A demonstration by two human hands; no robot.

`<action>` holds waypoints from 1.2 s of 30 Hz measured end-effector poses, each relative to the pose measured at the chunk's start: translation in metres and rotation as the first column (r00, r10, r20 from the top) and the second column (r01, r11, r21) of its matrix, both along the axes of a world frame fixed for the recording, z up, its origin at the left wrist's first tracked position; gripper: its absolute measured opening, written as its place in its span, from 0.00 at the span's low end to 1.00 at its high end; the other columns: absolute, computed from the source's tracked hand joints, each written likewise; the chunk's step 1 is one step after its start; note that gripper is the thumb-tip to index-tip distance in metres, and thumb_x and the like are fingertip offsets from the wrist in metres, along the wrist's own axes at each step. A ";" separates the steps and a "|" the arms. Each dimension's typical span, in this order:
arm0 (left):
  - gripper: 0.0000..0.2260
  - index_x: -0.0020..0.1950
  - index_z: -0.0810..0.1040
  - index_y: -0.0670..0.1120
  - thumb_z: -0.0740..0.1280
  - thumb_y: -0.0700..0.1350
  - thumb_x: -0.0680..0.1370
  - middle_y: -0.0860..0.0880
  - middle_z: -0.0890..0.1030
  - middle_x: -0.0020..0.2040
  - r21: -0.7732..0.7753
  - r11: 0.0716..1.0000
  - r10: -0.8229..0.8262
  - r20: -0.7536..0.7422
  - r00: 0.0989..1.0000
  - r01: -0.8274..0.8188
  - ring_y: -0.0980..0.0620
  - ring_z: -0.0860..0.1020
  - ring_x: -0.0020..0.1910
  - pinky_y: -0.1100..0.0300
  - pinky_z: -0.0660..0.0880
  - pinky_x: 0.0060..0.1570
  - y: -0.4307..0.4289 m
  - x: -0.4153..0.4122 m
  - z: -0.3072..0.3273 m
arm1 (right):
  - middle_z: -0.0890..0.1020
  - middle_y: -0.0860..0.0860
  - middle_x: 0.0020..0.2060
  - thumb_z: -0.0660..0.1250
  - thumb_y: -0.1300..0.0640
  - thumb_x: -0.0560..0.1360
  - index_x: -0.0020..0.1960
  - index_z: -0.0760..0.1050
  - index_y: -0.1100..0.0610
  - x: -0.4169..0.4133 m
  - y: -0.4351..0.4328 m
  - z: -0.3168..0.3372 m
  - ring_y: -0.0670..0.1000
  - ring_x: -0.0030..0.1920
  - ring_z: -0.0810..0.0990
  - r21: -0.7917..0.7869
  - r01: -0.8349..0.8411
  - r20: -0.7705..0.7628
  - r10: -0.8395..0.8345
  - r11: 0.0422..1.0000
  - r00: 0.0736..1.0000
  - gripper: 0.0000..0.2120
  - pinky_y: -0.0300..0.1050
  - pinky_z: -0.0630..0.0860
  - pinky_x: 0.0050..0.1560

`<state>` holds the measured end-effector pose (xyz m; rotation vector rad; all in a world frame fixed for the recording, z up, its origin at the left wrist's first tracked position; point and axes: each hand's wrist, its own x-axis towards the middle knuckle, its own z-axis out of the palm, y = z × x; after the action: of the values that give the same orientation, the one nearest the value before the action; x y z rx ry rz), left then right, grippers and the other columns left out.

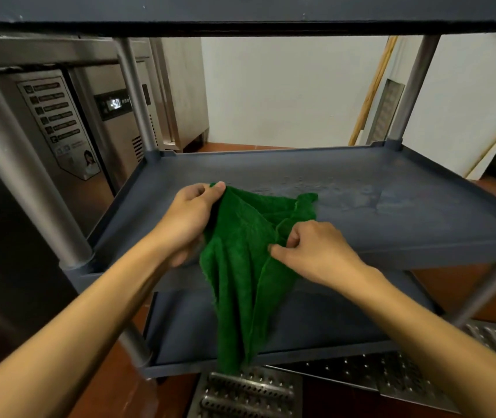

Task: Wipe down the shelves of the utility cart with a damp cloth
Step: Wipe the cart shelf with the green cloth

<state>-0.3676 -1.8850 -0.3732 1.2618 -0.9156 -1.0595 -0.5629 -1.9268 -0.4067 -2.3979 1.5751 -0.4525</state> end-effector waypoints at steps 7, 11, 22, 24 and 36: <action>0.12 0.54 0.80 0.40 0.65 0.48 0.82 0.43 0.83 0.43 -0.027 0.999 0.030 -0.026 0.999 -0.030 0.49 0.84 0.40 0.58 0.82 0.40 0.010 0.026 0.025 | 0.85 0.57 0.37 0.66 0.61 0.77 0.43 0.80 0.62 -0.033 -0.012 0.022 0.52 0.38 0.86 0.378 -0.137 0.472 -0.063 0.916 0.879 0.07 0.46 0.84 0.42; 0.17 0.58 0.81 0.38 0.75 0.44 0.73 0.41 0.86 0.52 -0.044 0.999 0.006 0.002 1.000 -0.006 0.47 0.86 0.48 0.58 0.82 0.44 0.022 0.058 0.046 | 0.85 0.54 0.33 0.59 0.66 0.79 0.43 0.78 0.63 -0.064 -0.018 0.050 0.49 0.33 0.85 0.389 -0.146 0.746 -0.218 0.910 0.629 0.10 0.39 0.80 0.33; 0.49 0.66 0.70 0.67 0.83 0.65 0.47 0.59 0.82 0.57 0.217 0.944 -0.328 0.691 0.644 0.248 0.60 0.82 0.56 0.65 0.80 0.49 0.059 0.101 0.089 | 0.82 0.53 0.32 0.62 0.68 0.79 0.59 0.73 0.57 -0.066 -0.024 0.123 0.47 0.32 0.81 0.154 -0.188 0.865 -0.041 0.970 0.500 0.11 0.48 0.81 0.44; 0.40 0.64 0.75 0.65 0.85 0.59 0.55 0.59 0.81 0.59 0.244 0.918 -0.383 0.750 0.540 0.313 0.59 0.81 0.58 0.64 0.80 0.52 0.063 0.100 0.089 | 0.82 0.54 0.38 0.59 0.68 0.80 0.49 0.78 0.56 -0.061 -0.024 0.126 0.49 0.37 0.81 0.122 -0.161 0.801 -0.001 0.979 0.599 0.11 0.46 0.81 0.43; 0.07 0.52 0.81 0.49 0.65 0.50 0.80 0.56 0.78 0.41 -0.044 0.952 0.070 0.995 -0.075 0.302 0.60 0.76 0.41 0.59 0.75 0.41 0.070 0.082 0.090 | 0.77 0.45 0.49 0.76 0.41 0.66 0.51 0.79 0.45 -0.049 0.004 0.124 0.47 0.50 0.75 0.088 -0.371 -0.470 0.367 0.924 0.803 0.16 0.47 0.75 0.52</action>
<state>-0.2852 -1.8154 -0.2835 1.6902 -2.3031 0.2600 -0.6119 -1.9226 -0.2828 -2.8835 1.1907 0.2383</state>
